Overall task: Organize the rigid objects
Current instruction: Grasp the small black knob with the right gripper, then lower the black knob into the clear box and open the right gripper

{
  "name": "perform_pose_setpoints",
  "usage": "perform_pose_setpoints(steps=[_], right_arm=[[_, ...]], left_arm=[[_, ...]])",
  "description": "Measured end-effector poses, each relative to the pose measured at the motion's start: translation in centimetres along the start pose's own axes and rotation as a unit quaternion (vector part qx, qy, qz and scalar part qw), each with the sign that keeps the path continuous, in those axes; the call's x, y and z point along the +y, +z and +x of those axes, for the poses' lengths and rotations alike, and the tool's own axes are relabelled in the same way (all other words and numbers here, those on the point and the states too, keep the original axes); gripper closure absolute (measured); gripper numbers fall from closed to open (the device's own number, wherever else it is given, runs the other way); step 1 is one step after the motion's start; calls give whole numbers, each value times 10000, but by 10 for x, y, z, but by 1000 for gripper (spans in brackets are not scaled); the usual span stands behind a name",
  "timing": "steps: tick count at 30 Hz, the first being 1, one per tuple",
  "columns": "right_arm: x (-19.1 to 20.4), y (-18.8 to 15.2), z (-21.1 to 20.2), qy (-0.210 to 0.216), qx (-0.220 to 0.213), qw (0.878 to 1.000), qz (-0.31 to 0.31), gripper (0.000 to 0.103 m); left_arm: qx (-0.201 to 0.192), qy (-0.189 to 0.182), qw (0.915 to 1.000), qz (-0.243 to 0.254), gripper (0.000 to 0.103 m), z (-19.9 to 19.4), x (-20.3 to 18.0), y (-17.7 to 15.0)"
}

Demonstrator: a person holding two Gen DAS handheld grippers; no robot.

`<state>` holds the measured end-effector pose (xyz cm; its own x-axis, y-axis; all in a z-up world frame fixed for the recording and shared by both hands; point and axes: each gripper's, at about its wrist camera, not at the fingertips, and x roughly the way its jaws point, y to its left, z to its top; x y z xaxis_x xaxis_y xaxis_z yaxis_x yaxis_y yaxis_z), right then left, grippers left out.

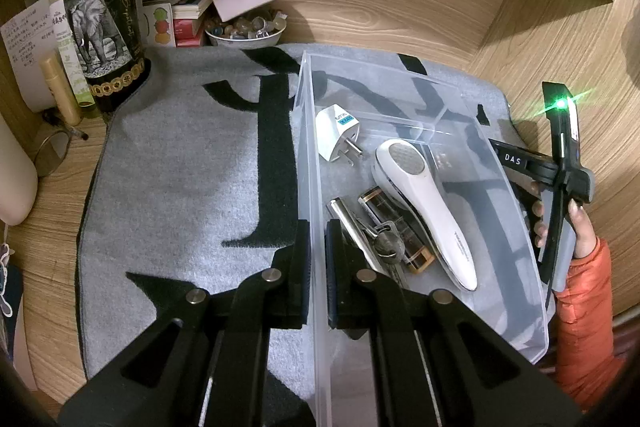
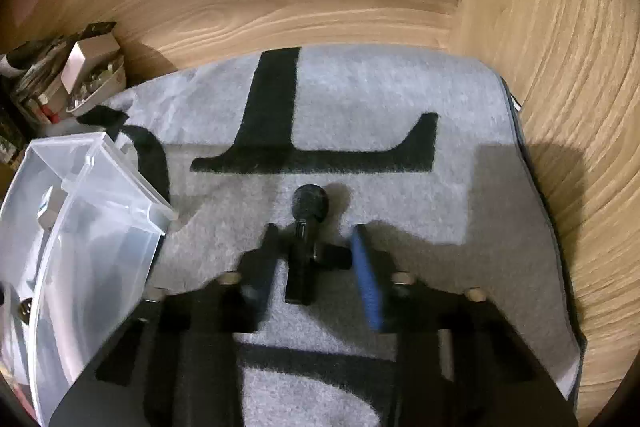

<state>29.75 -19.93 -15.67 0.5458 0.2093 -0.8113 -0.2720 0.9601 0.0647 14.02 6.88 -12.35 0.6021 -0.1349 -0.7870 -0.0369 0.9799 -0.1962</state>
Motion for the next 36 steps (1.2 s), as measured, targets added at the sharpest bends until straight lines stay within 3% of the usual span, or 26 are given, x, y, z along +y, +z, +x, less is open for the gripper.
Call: perform_pose_setpoints(steps=[8, 16, 25, 31, 36], right_arm=[[8, 0, -14, 54, -215, 9997, -120, 75], [31, 1, -67, 409, -784, 9952, -424, 75], [74, -1, -120, 813, -1393, 9821, -974, 75], [101, -10, -131, 1086, -1436, 9752, -1291, 75], [125, -22, -125, 1317, -1209, 9713, -1566, 75]], left_arm=[[3, -2, 10000, -4, 97, 0, 1, 0], [0, 4, 10000, -2, 97, 0, 0, 0], [-4, 8, 10000, 0, 97, 0, 1, 0], [-5, 2, 10000, 0, 97, 0, 1, 0], [-14, 4, 10000, 19, 97, 0, 0, 0]])
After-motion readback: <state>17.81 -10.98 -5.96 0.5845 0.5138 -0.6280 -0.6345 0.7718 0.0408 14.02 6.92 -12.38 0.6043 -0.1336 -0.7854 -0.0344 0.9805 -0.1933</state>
